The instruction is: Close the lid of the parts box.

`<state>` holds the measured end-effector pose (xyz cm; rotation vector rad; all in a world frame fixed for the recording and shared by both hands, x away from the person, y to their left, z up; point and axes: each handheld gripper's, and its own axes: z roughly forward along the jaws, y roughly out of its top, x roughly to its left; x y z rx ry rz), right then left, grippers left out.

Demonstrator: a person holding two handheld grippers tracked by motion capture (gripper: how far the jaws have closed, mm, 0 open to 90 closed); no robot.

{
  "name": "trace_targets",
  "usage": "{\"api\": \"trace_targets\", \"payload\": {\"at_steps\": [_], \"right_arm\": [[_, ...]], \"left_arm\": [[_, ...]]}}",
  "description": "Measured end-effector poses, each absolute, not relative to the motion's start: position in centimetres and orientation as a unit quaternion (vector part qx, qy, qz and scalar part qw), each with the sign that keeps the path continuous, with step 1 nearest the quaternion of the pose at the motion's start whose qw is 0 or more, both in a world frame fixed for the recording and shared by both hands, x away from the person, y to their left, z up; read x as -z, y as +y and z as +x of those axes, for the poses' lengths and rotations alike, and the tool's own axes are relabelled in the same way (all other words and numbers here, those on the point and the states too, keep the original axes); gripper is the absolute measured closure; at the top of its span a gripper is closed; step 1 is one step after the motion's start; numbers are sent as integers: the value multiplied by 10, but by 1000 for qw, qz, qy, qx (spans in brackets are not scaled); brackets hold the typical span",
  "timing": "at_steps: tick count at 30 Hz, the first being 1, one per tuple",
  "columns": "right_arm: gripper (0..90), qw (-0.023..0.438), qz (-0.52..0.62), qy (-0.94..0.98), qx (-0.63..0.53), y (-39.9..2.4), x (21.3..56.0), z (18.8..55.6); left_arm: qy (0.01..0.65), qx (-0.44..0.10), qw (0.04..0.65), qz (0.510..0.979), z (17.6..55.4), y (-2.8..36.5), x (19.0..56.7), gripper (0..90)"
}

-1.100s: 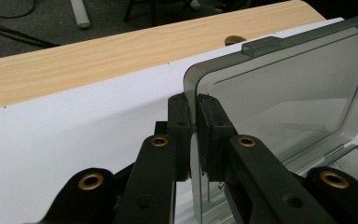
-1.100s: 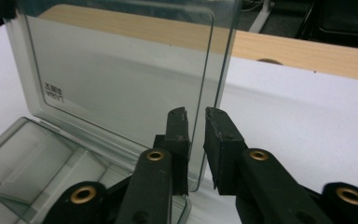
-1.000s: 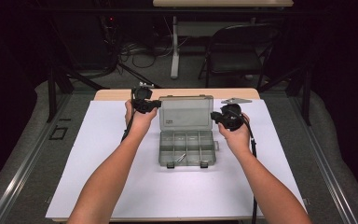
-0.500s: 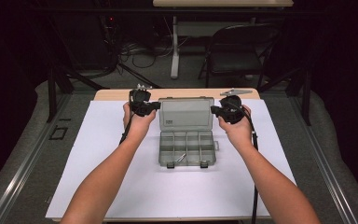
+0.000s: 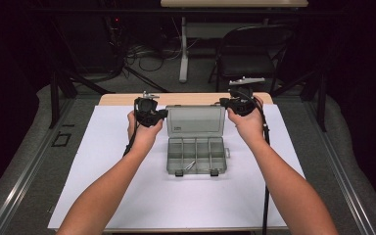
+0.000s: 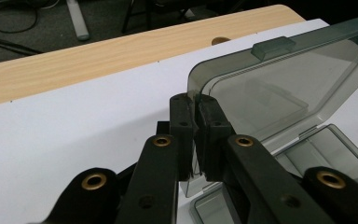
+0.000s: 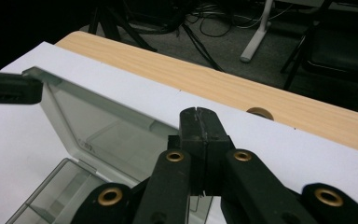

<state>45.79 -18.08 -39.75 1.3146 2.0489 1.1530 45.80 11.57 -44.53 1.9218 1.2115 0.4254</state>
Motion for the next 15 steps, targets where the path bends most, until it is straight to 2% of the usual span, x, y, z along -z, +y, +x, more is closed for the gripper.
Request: {"api": "trace_targets", "payload": {"at_steps": [15], "right_arm": [[900, 208, 490, 748, -396, -172, 413, 470]], "left_arm": [[467, -177, 407, 765, 444, 117, 446, 859]]}}
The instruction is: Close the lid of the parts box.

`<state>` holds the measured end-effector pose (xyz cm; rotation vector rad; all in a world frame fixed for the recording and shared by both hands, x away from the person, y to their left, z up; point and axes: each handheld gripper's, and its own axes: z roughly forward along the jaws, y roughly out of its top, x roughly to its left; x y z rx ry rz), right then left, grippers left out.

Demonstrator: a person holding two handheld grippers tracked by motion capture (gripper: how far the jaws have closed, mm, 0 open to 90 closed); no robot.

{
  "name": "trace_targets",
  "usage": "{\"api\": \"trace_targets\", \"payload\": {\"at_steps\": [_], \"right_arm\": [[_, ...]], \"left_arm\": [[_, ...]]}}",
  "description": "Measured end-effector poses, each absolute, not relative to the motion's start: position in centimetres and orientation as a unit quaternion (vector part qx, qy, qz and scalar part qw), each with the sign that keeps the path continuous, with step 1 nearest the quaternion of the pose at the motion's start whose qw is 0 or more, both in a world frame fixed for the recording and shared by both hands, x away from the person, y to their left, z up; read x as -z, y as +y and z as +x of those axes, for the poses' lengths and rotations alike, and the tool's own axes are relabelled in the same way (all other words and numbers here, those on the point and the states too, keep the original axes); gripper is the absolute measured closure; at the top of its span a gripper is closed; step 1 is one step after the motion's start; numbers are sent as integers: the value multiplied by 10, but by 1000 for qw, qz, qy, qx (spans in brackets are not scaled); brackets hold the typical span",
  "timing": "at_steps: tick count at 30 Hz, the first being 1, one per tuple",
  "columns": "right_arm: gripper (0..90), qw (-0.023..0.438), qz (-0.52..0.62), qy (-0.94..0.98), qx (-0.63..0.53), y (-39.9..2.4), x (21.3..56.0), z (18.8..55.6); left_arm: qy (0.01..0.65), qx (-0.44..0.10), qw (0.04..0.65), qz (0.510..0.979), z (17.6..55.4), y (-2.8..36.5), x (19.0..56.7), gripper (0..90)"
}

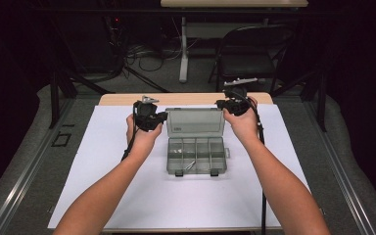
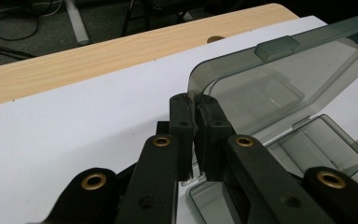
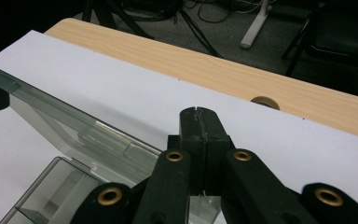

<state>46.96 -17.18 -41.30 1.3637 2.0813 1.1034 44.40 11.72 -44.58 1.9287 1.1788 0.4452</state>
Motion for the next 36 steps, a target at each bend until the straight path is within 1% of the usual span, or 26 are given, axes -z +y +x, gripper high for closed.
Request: {"api": "trace_targets", "payload": {"at_steps": [10, 18, 24, 28, 33, 36], "right_arm": [[900, 200, 494, 745, -402, -175, 420, 468], [900, 194, 490, 747, -405, -175, 424, 463], [900, 188, 484, 751, -408, -175, 427, 457], [900, 185, 481, 753, -408, -176, 430, 453], [900, 179, 477, 754, -414, -180, 433, 447], [900, 176, 476, 755, -416, -183, 436, 443]], "left_arm": [[461, -170, 415, 766, 436, 120, 446, 847], [455, -138, 421, 772, 426, 127, 449, 824], [442, -116, 425, 781, 411, 133, 456, 791], [441, -107, 434, 778, 403, 138, 460, 758], [437, -91, 447, 775, 392, 144, 464, 767], [427, -89, 446, 781, 385, 145, 465, 797]]}}
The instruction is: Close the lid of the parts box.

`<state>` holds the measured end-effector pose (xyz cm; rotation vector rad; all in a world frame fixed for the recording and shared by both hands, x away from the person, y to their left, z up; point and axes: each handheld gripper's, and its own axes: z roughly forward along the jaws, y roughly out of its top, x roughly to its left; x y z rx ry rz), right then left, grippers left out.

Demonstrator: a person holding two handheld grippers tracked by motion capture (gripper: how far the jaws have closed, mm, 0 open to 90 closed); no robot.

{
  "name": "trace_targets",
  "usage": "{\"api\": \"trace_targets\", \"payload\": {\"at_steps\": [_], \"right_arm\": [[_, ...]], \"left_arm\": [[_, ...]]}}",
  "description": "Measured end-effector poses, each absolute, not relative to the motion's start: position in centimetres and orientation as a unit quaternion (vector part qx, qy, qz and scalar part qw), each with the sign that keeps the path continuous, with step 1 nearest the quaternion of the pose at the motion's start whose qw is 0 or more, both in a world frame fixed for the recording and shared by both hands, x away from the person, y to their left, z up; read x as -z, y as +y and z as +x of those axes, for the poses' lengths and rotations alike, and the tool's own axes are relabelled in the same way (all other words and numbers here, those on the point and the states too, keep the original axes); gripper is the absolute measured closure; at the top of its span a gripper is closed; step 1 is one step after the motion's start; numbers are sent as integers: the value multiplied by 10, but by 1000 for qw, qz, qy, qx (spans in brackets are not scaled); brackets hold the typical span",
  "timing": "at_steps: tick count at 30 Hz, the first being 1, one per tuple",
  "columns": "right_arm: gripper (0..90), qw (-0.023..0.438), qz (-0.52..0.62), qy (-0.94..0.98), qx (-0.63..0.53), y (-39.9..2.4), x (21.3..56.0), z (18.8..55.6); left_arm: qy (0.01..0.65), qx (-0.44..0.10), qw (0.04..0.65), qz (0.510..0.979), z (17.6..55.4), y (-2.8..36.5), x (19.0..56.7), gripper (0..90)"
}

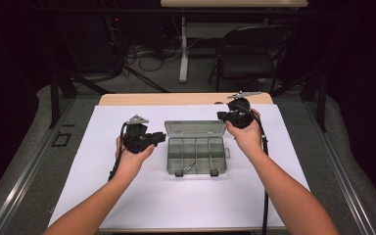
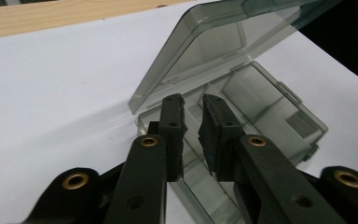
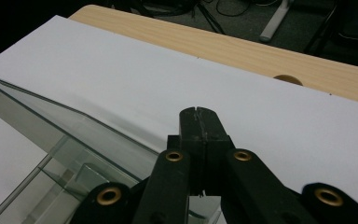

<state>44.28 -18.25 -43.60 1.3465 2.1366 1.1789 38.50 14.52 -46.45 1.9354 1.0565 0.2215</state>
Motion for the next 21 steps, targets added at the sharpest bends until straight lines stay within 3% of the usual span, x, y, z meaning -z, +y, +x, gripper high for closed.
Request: {"api": "trace_targets", "payload": {"at_steps": [8, 21], "right_arm": [[900, 172, 469, 757, -421, -187, 442, 430], [900, 168, 451, 766, -425, -190, 452, 406]], "left_arm": [[406, -80, 440, 797, 376, 138, 471, 894], [413, -55, 451, 790, 371, 134, 482, 900]]}}
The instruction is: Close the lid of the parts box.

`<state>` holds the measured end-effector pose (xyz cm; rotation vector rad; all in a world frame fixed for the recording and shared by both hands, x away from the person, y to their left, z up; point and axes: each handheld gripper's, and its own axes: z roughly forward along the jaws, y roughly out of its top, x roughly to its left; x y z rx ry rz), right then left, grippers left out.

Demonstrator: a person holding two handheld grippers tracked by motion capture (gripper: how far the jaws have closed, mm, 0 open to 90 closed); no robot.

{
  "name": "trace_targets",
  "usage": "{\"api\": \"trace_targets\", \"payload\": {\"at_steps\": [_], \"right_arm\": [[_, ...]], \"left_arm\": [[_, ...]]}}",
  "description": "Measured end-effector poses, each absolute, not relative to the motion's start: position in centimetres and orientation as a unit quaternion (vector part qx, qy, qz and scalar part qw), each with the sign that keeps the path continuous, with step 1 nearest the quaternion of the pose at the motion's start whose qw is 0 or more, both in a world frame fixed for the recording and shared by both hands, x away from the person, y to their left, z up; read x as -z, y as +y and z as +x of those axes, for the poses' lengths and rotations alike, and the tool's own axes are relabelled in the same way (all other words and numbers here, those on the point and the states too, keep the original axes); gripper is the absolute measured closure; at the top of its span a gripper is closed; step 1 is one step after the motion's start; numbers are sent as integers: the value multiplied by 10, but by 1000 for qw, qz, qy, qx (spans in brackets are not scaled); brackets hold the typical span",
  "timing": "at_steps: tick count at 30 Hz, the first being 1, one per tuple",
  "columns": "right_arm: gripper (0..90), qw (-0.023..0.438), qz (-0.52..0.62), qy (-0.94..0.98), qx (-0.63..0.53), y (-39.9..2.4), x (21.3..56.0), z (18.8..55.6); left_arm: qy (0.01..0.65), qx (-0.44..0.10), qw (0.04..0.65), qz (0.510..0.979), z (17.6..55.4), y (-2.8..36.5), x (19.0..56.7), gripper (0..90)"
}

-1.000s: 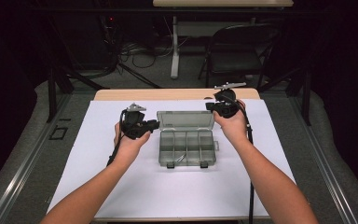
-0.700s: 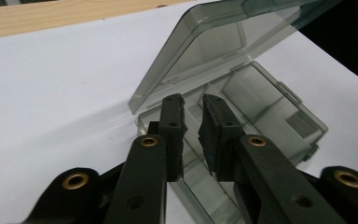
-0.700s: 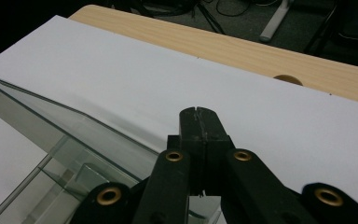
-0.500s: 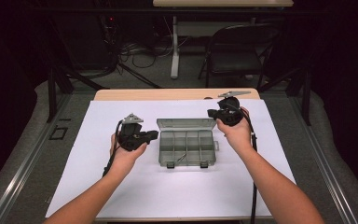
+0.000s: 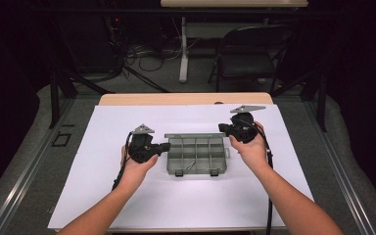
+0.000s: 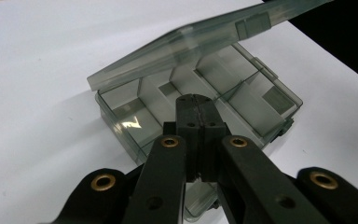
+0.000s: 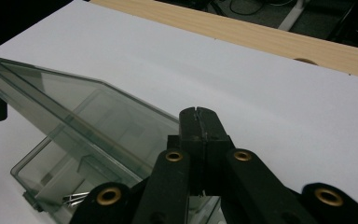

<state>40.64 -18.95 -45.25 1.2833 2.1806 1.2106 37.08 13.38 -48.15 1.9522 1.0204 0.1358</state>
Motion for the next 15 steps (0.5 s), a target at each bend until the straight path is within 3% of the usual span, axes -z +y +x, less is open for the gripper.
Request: {"api": "trace_targets", "payload": {"at_steps": [15], "right_arm": [[899, 153, 438, 771, -435, -195, 478, 374]], "left_arm": [[405, -44, 444, 798, 354, 132, 500, 900]]}}
